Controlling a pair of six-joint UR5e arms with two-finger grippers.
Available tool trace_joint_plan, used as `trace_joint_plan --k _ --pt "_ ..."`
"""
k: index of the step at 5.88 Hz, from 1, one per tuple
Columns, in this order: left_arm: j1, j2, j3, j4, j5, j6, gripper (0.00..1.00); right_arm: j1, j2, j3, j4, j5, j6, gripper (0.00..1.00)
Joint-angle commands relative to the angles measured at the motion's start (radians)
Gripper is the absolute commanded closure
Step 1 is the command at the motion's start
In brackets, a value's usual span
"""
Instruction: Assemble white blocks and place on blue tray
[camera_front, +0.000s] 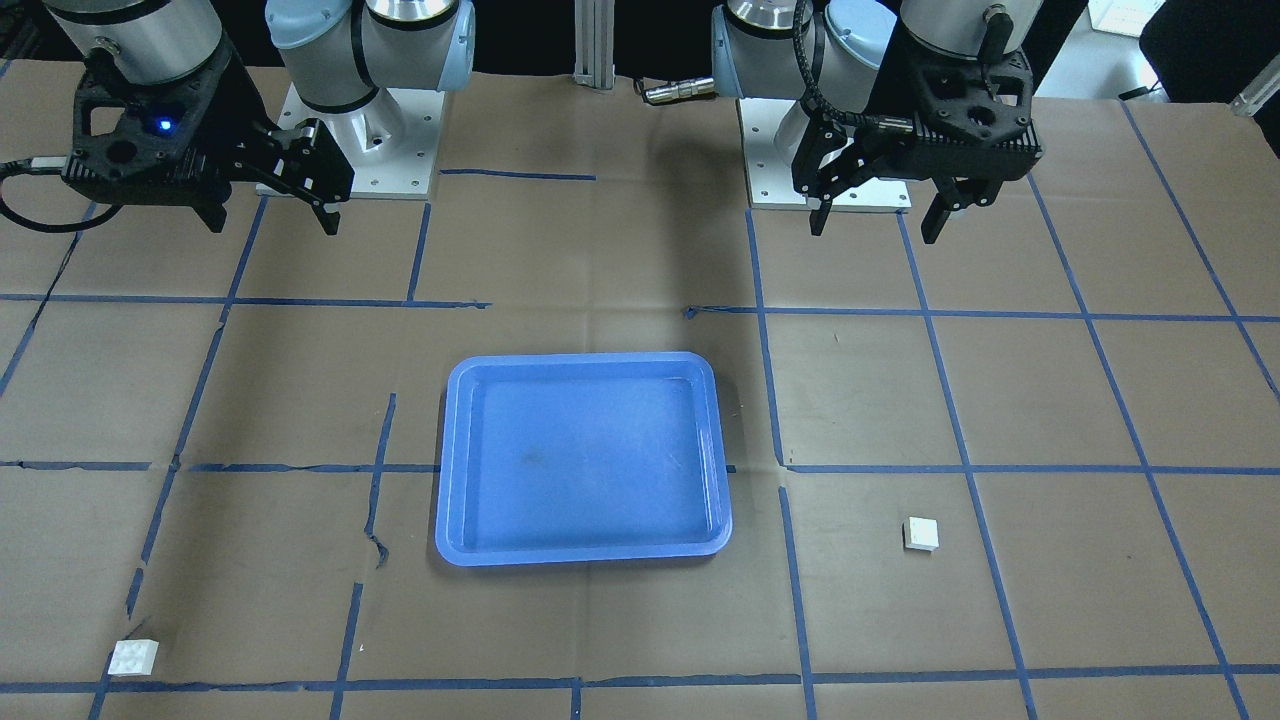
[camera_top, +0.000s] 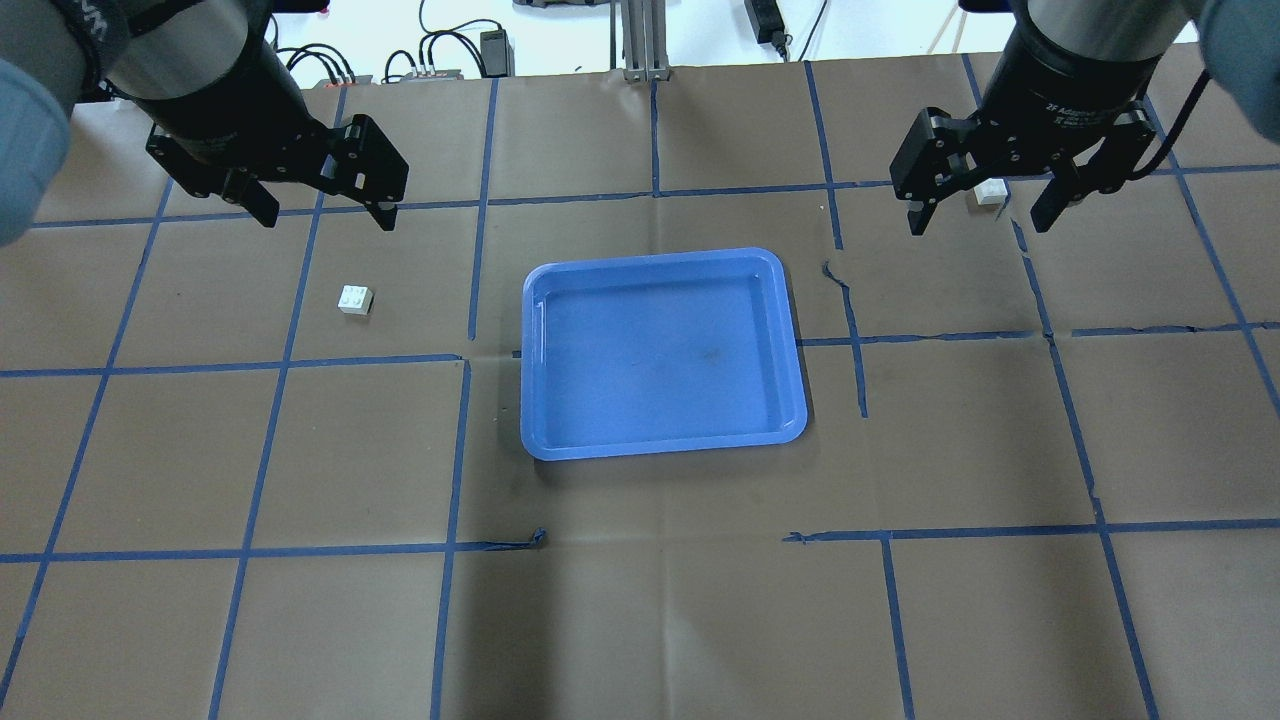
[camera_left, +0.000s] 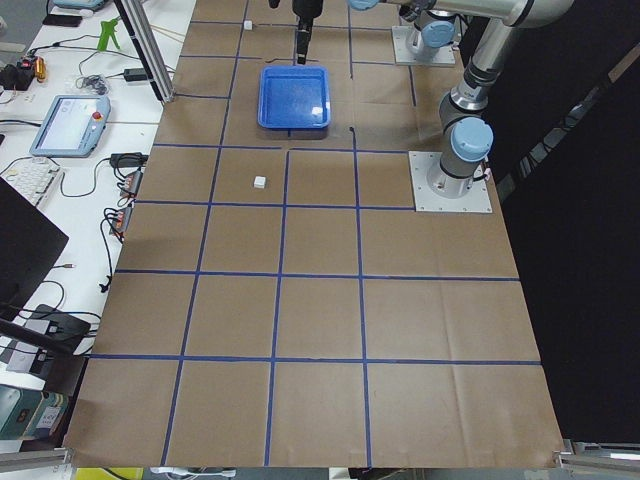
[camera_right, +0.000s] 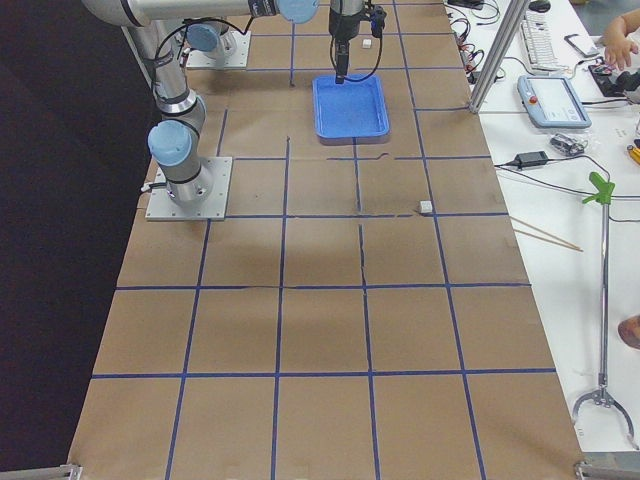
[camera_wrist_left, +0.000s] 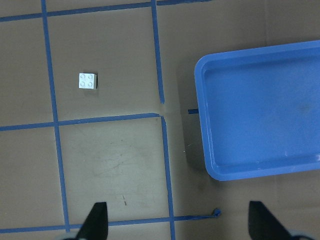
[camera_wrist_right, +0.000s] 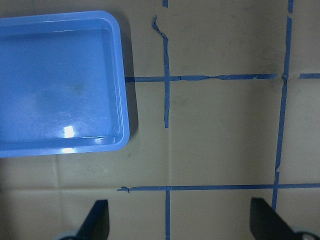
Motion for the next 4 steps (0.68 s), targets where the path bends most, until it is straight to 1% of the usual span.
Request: trace_joint_plan --k 1,2,3,4 --pt "0.041 -0.004 -0.004 -0.006 -0.007 0.018 0.00 0.000 0.003 0.002 0.006 -0.009 0.002 0.00" --pt "0.101 -0.027 -0.018 -0.008 -0.002 0.025 0.00 0.000 0.007 0.000 0.006 -0.013 0.002 0.00" --pt "0.171 -0.087 -0.056 0.018 -0.008 0.033 0.00 -0.005 0.010 -0.003 0.003 -0.013 -0.023 0.00" --pt "0.211 -0.162 -0.087 0.105 -0.011 0.200 0.00 -0.012 0.013 -0.003 -0.005 -0.015 -0.189 0.00"
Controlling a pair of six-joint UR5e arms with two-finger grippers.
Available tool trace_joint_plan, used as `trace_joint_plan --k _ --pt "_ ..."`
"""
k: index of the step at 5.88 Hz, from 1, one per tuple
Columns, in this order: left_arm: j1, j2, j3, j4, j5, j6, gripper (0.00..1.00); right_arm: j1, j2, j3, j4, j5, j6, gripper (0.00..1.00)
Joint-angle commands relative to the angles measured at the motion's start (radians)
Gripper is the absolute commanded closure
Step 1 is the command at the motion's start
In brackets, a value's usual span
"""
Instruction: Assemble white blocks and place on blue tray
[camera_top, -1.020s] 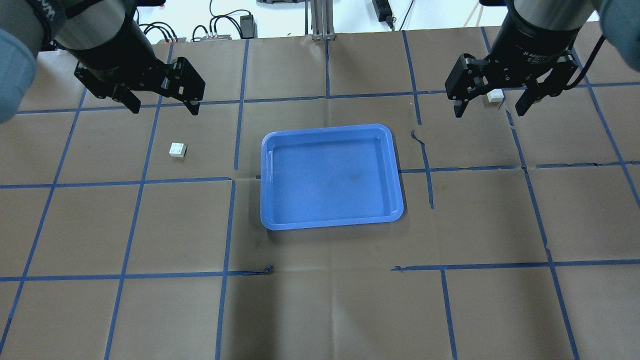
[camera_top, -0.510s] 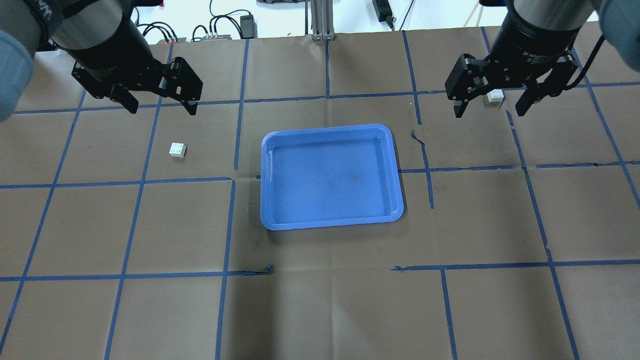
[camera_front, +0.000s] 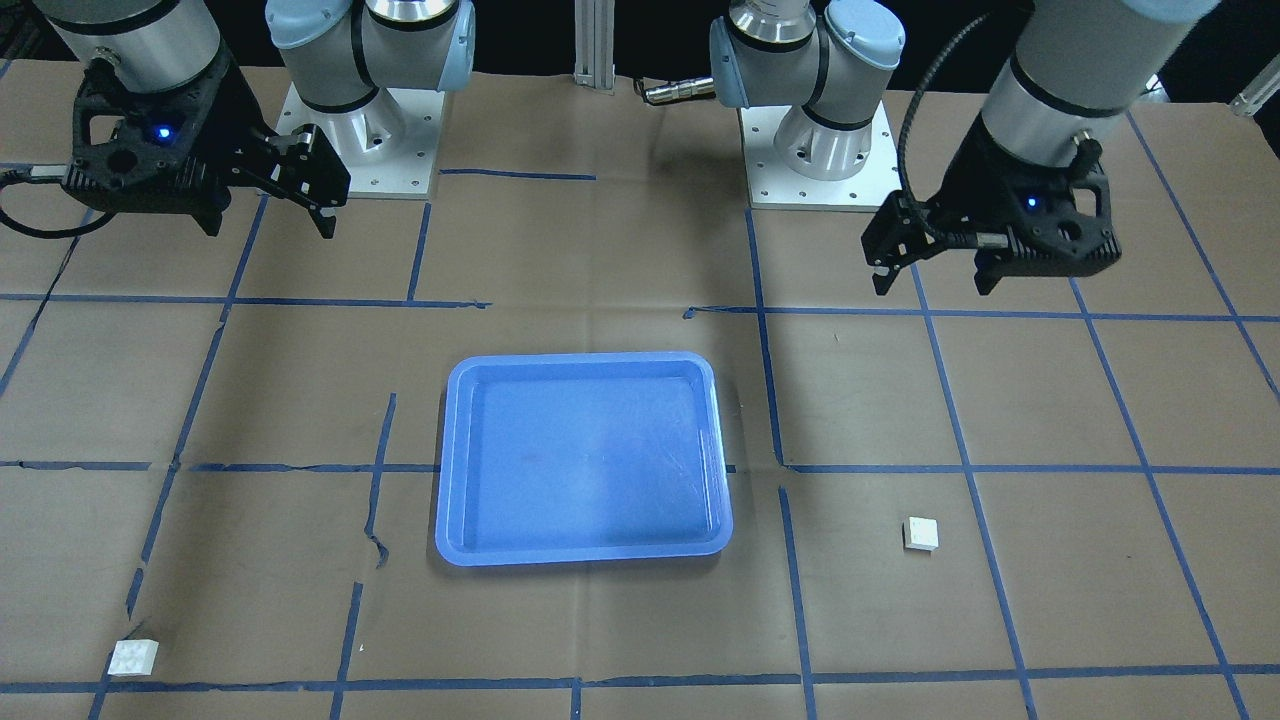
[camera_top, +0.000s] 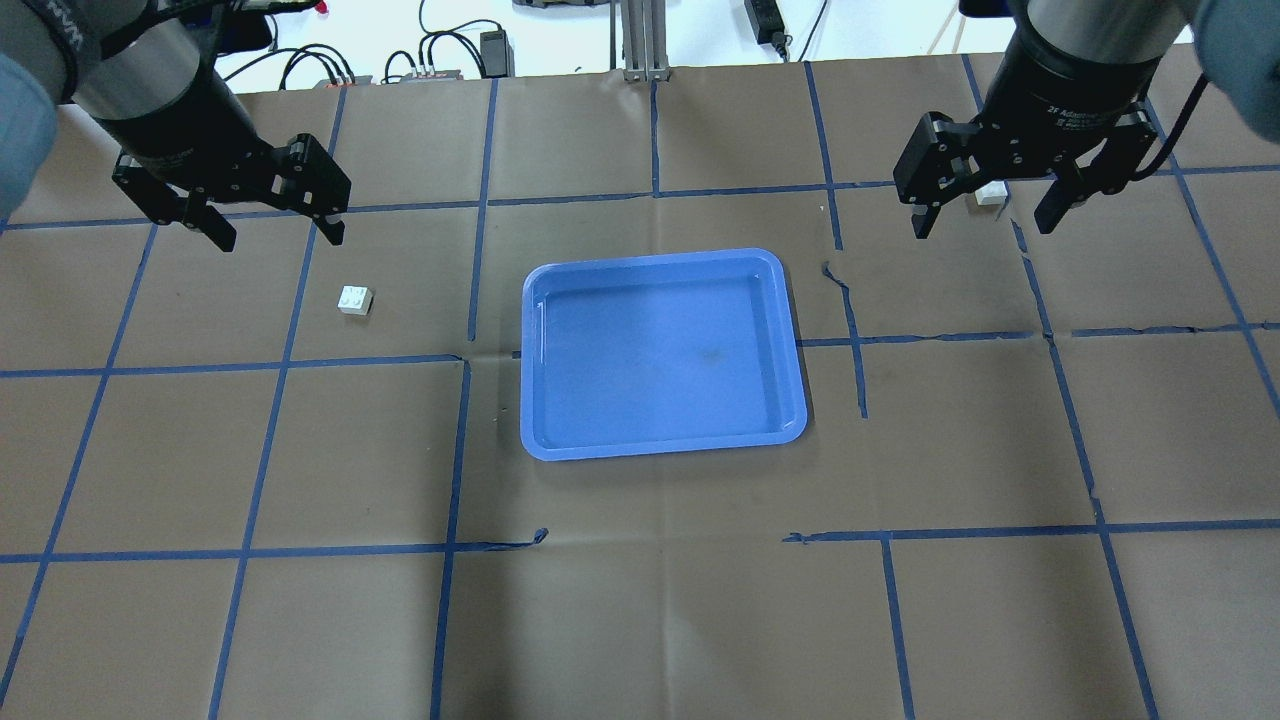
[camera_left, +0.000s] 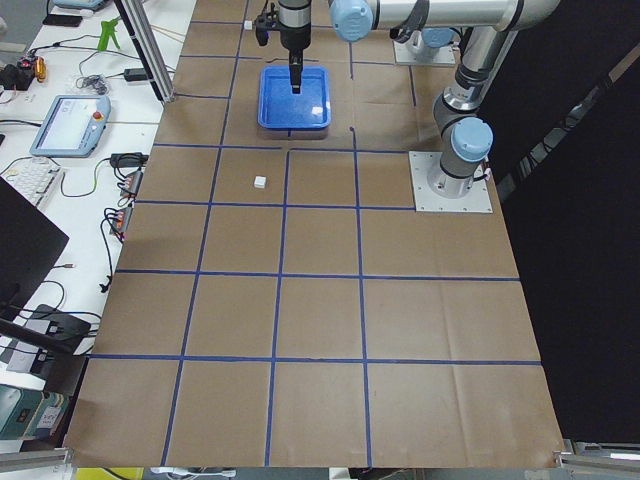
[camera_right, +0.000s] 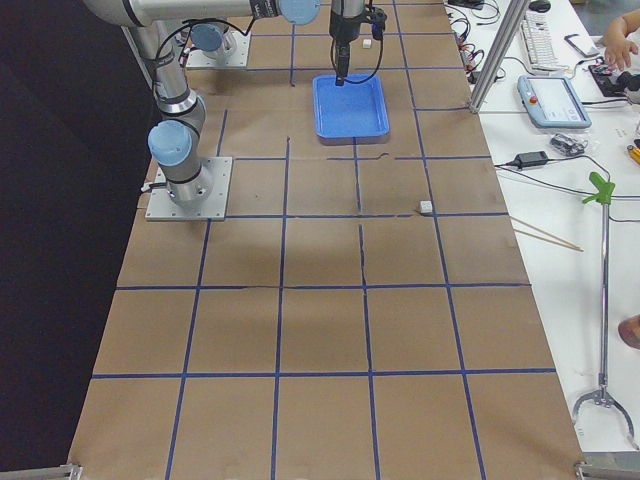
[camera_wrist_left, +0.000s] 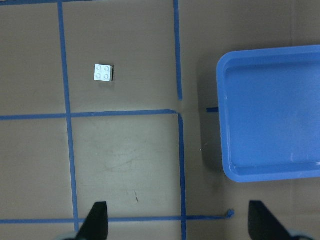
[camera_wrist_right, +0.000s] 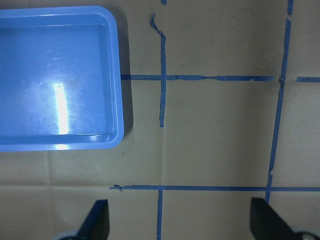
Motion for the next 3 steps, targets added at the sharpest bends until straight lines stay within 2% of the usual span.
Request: trace_joint_plan --k 1,2,3 --pt "0.091 -0.090 -0.092 0.176 -0.006 0.203 0.01 -0.008 0.006 0.002 -0.017 -0.005 -0.339 0.00" --pt "0.137 -0.133 -0.185 0.338 -0.028 0.207 0.01 -0.042 0.023 0.000 -0.017 0.001 -0.496 0.00" --pt "0.141 -0.220 -0.235 0.482 -0.037 0.209 0.01 -0.118 0.038 -0.006 -0.017 0.012 -0.716 0.00"
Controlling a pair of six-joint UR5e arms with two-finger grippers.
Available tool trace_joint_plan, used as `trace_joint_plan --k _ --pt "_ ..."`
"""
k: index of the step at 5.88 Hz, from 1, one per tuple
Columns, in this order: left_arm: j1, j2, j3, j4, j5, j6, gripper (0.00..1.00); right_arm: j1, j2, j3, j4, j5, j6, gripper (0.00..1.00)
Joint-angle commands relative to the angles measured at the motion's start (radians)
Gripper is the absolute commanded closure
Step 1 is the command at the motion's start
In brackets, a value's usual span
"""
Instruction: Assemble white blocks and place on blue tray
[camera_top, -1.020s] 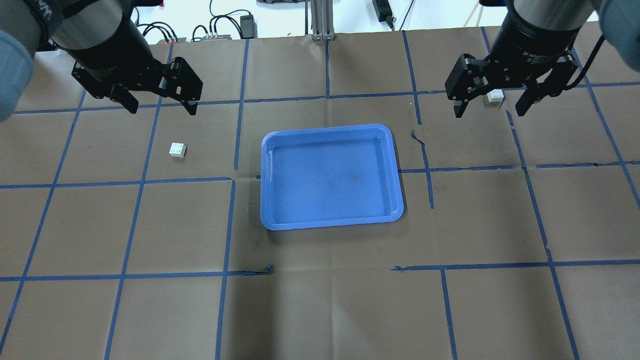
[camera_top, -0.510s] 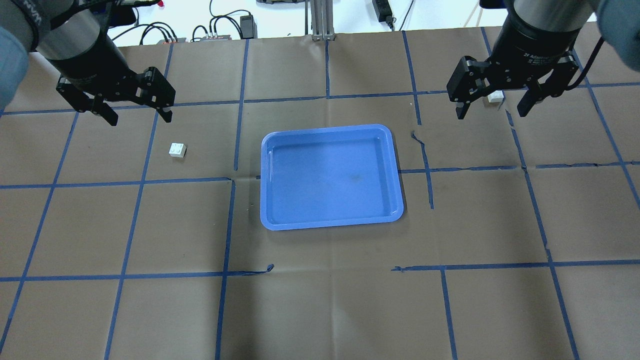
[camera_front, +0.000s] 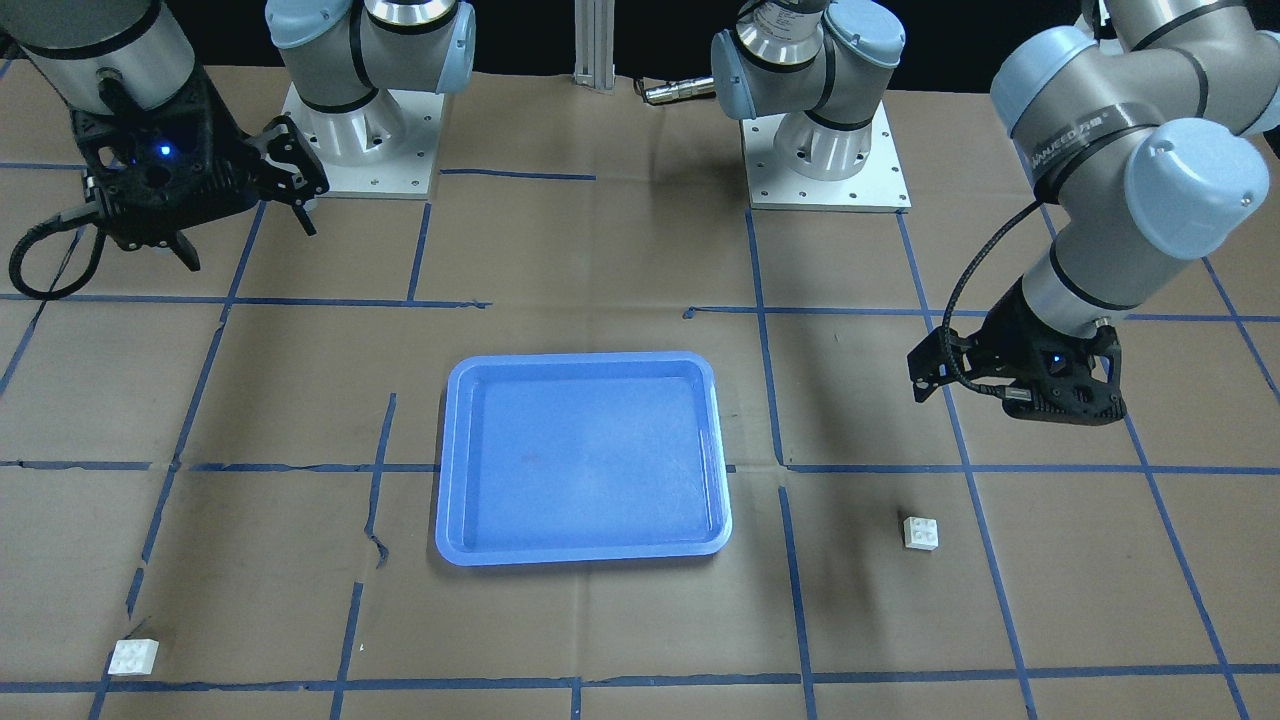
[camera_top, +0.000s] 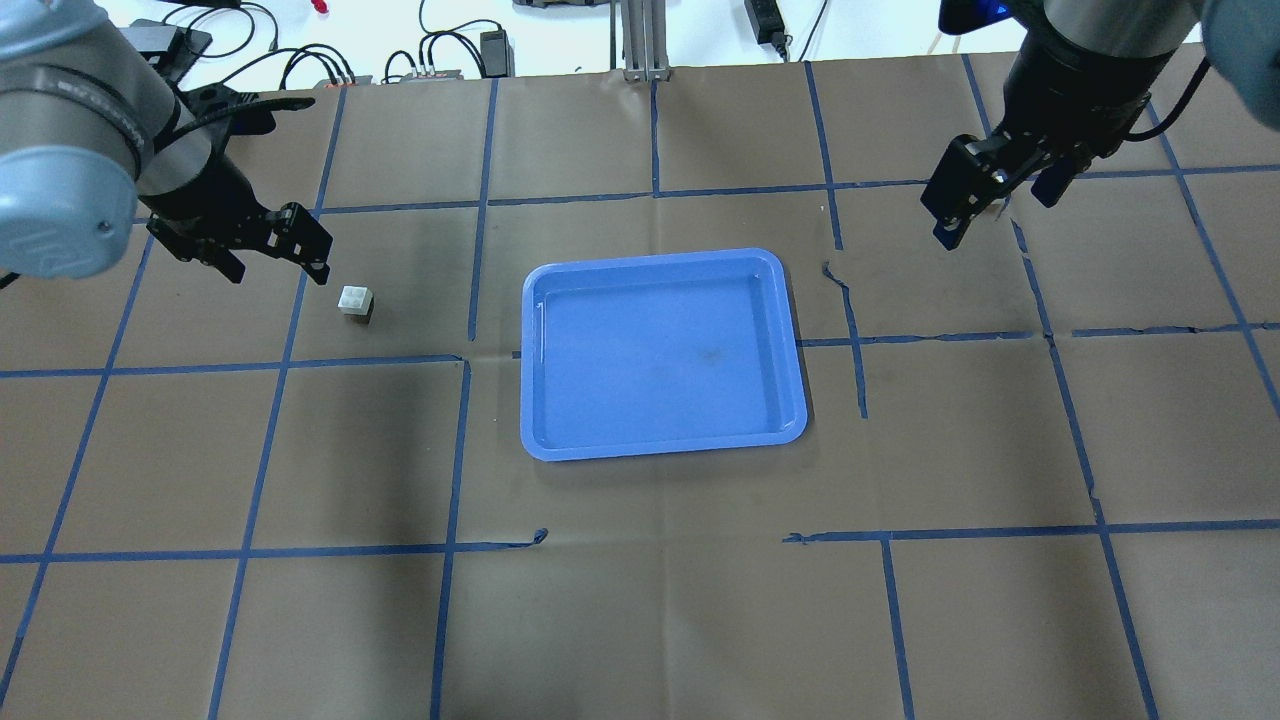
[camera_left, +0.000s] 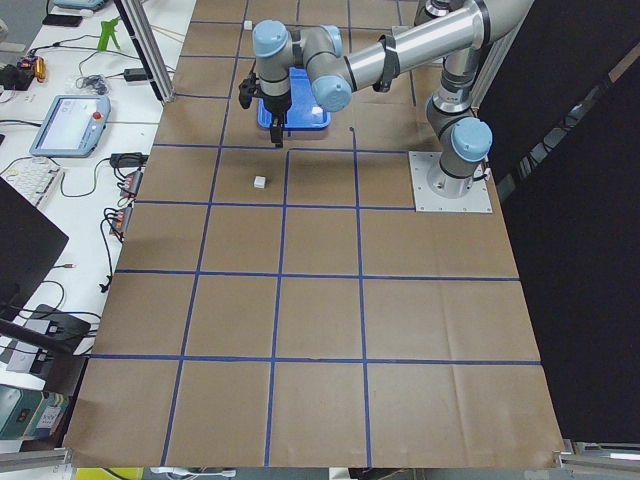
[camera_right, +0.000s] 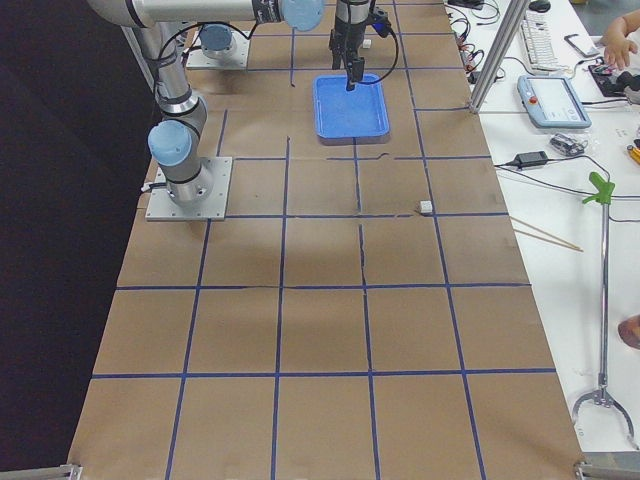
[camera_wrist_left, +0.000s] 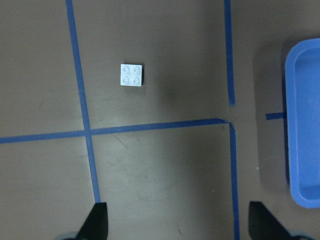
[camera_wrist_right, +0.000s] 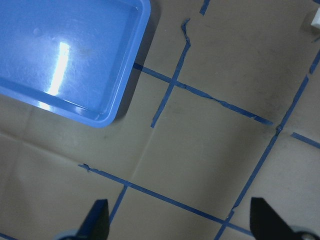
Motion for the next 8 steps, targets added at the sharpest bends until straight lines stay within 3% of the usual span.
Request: trace_joint_plan --k 1,3,4,7,8 --pt "0.017 -0.147 -0.061 0.208 -0.011 0.010 0.01 -0.133 0.039 -0.012 -0.016 0.010 -0.425 0.00" --pt "0.017 -0.256 -0.038 0.343 -0.012 0.018 0.01 -0.207 0.119 -0.038 -0.122 0.012 -0.931 0.01" --pt "0.017 -0.274 -0.035 0.401 -0.025 0.021 0.01 -0.238 0.207 -0.126 -0.146 0.013 -1.215 0.01" --pt "0.015 -0.311 -0.038 0.406 -0.054 0.033 0.10 -0.260 0.509 -0.473 -0.131 0.033 -1.342 0.01" --pt "0.015 -0.314 -0.035 0.409 -0.056 0.033 0.20 -0.263 0.560 -0.477 -0.142 0.111 -1.350 0.00"
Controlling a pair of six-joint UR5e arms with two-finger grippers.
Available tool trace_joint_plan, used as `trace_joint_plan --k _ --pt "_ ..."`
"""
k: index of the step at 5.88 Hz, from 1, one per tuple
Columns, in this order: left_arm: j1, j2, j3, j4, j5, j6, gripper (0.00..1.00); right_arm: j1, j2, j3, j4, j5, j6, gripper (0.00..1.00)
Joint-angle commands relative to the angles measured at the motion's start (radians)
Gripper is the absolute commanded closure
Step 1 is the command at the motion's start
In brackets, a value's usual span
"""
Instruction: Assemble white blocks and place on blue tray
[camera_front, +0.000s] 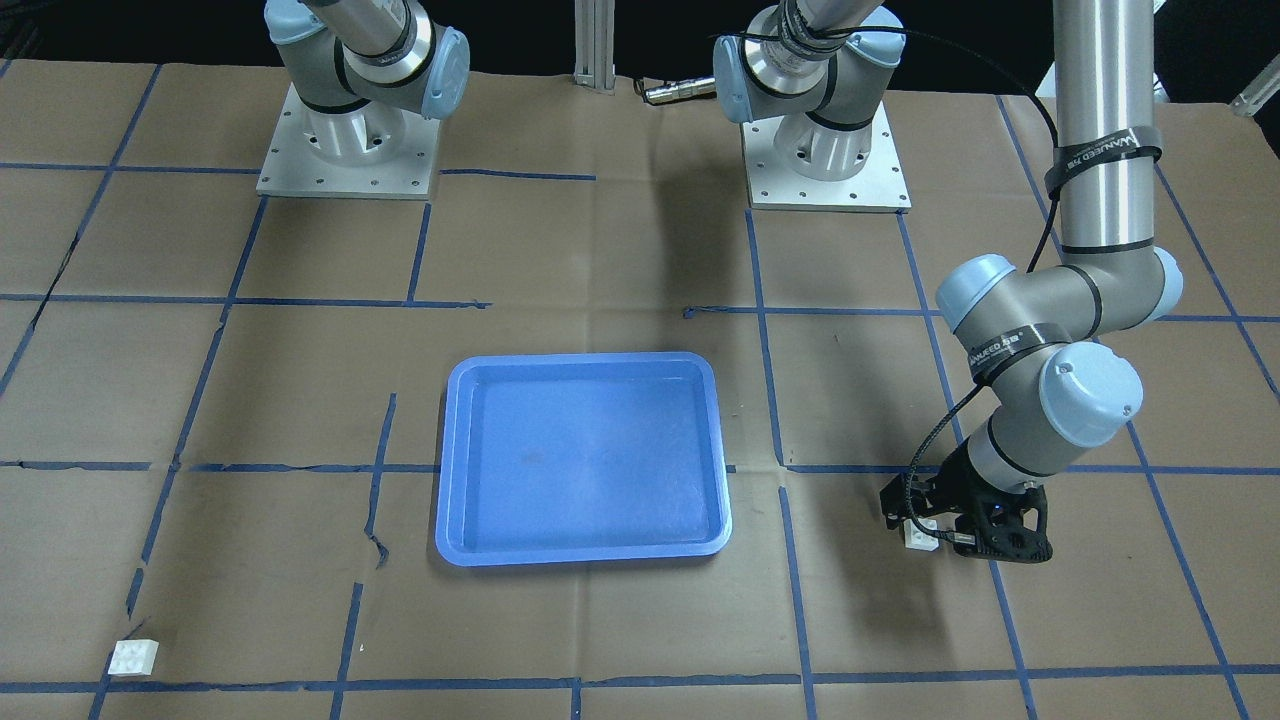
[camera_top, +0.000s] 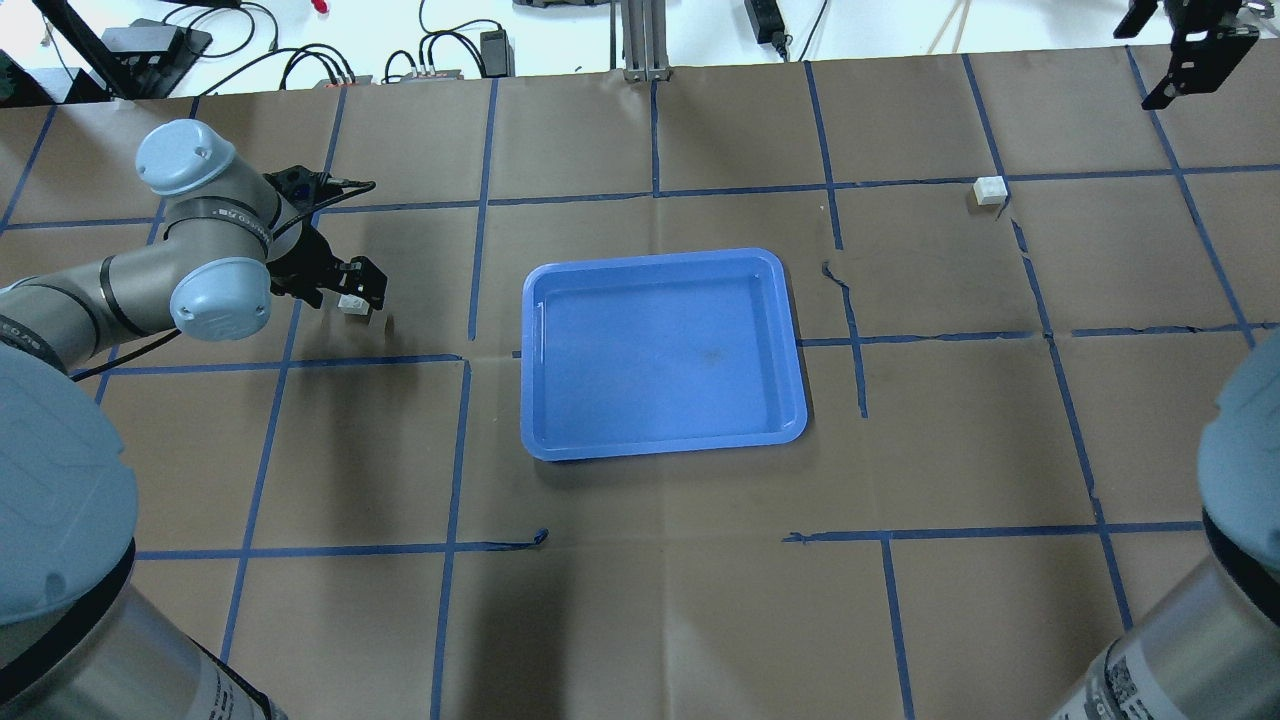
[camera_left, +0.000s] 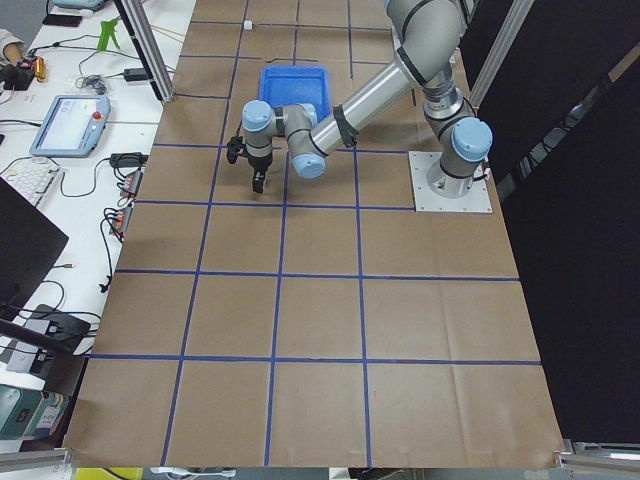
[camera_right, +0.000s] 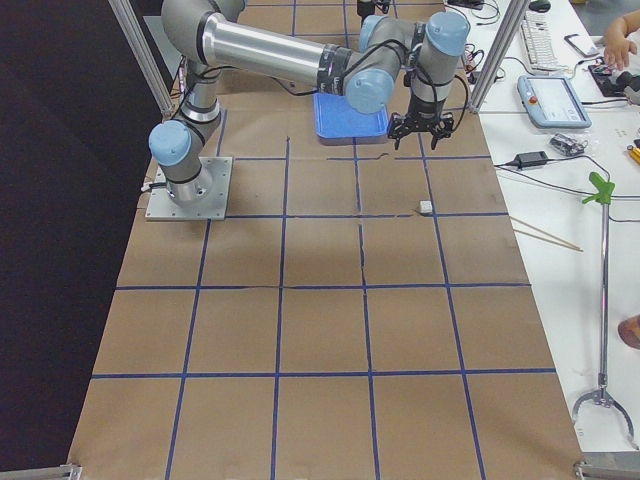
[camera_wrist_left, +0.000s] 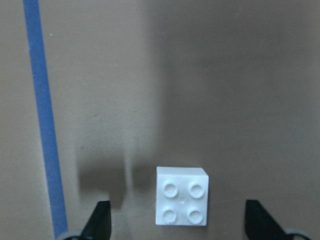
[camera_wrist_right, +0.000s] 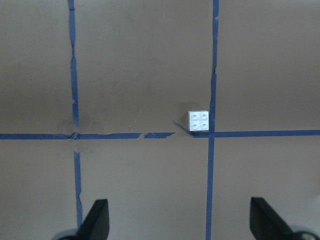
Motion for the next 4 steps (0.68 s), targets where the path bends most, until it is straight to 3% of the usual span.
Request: trace_joint_plan --k 1,2,3,4 --pt "0.000 -0.008 0.007 0.027 -0.010 -0.001 0.43 -0.006 0.117 -0.029 -0.013 0.112 -0.086 0.00" --pt "0.000 -0.008 0.005 0.026 -0.027 0.003 0.71 -0.056 0.173 -0.028 -0.013 0.217 -0.114 0.00" --pt "0.000 -0.005 0.005 0.027 -0.029 0.012 0.87 -0.093 0.237 -0.028 -0.013 0.329 -0.211 0.00" --pt "0.000 -0.002 0.007 0.027 -0.027 0.064 0.89 -0.098 0.277 -0.022 -0.013 0.374 -0.241 0.01"
